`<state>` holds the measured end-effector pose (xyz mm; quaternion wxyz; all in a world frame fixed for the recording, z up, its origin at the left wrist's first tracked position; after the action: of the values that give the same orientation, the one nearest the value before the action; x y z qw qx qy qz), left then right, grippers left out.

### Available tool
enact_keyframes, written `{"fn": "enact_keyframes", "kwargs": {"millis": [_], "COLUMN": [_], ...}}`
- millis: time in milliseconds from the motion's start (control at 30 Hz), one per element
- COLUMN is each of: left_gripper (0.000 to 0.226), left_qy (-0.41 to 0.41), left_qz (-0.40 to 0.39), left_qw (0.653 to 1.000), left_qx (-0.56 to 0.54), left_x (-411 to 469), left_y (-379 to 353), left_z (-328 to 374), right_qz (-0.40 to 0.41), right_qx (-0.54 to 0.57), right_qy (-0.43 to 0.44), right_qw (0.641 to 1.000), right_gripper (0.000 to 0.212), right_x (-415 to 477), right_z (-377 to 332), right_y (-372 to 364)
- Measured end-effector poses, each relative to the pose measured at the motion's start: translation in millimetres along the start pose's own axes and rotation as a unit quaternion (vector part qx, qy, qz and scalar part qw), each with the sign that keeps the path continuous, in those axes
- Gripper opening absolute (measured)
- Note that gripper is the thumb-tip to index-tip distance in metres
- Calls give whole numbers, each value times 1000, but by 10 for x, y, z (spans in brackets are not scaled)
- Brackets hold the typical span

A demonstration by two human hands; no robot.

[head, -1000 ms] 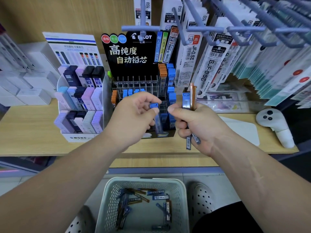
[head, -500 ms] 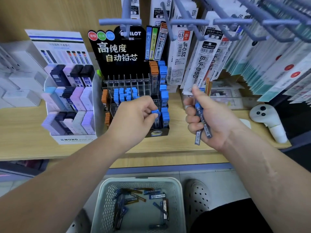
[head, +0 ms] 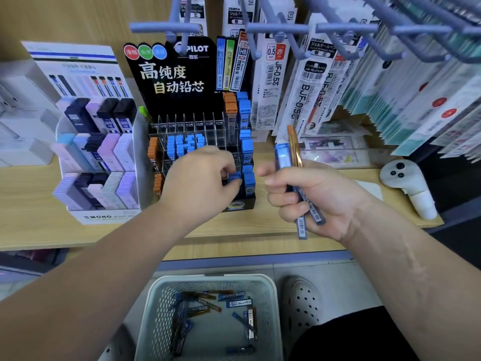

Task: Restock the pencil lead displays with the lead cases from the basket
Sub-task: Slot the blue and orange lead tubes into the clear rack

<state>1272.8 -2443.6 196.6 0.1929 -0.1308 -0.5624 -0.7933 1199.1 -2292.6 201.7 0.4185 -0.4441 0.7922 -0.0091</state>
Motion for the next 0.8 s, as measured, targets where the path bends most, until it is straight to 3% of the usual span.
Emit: {"fn": "enact_keyframes", "kwargs": {"millis": [100,200,267,433,533,600,800], "left_gripper": [4,9,2,12,10,10,15], "left_qy": [94,167,167,198,237,245,262], "left_qz": [44,26,3,27,56,76,142], "left_qw": [977,897,864,859,831,831,831], "left_qx": [-184,-409,-474,-472,-500,-493,-469], "left_x": [65,92,82,9,-16,-19,-26], "left_y": [178,219,193,157,197,230,304], "left_z": [43,189,273,214,163,92,-111], "right_qz": [-22,-43,-46,-40,-40,-32,0], "right_qx": [-23,-53,-72,-91,-82,-59,1], "right_qy": [-18,-26,-27,-20,-17,-10,16], "right_qw": [999,997,996,995,996,998,1000], "right_gripper": [18,16,16,8,36,43,21], "right_x": [22,29,38,64,78,80,99], "right_z": [42,60,79,129,131,107,39], "right_y": [-68,-168,-220,-265,-251,-233,-127]}}
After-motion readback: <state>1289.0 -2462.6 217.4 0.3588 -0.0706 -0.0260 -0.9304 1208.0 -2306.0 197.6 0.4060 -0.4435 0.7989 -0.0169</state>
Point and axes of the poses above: each hand's wrist, its own x-axis towards the middle knuckle, its own y-axis out of the back of the hand, z = x × y, the point moved 5 cm from there along x, towards the middle knuckle, and after that the axes turned 12 degrees about -y, right-handed, at the moved point
